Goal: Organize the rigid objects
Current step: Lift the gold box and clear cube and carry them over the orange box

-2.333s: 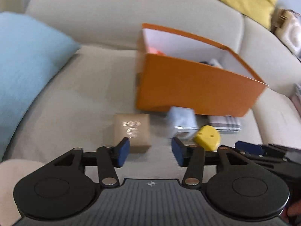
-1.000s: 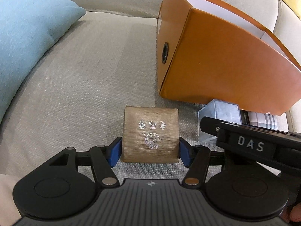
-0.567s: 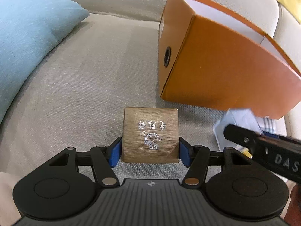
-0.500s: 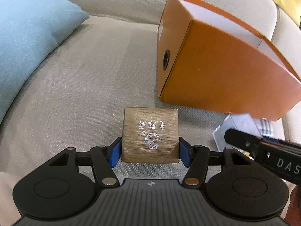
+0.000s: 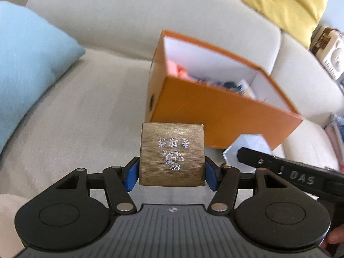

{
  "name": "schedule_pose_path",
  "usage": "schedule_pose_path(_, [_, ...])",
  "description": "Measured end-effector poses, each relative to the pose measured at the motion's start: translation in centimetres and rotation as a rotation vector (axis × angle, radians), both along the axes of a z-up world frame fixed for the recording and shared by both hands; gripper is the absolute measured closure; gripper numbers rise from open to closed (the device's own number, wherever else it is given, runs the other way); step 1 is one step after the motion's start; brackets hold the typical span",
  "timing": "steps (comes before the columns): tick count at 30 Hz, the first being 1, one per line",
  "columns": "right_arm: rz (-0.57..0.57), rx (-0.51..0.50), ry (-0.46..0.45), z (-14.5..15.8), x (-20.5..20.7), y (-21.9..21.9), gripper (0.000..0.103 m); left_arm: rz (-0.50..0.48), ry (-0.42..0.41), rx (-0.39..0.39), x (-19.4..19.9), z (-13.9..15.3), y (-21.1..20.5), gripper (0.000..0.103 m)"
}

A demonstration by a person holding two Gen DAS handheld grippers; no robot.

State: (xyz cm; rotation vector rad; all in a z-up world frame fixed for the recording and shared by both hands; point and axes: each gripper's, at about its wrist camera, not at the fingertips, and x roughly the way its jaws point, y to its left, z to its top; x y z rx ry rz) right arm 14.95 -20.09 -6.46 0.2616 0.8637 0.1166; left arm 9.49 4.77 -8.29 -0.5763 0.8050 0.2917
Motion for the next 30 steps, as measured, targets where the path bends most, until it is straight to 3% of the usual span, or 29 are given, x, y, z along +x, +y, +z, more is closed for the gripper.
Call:
schedule_pose_path(8, [-0.006, 0.016, -0.111, 4.3, -1.0, -1.6, 0.051, -0.048, -0.09, 0.049, 1.3, 6.2, -0.7, 0.033])
schedule_pose_path(19, [-0.005, 0.027, -0.208, 9.7, 2.4, -4.0, 0.051, -0.153, -0.121, 0.097, 7.1, 11.0, 1.4, 0.033])
schedule_pose_path(25, [-0.022, 0.003, -0.223, 10.7, 5.6, -5.1, 0.051, -0.174, -0.08, 0.077, 11.2, 11.1, 2.6, 0.033])
schedule_pose_path(30, [-0.03, -0.011, -0.158, 9.3, 8.4, -6.4, 0.051, -0.205, 0.026, 0.028, 14.3, 8.8, 3.9, 0.033])
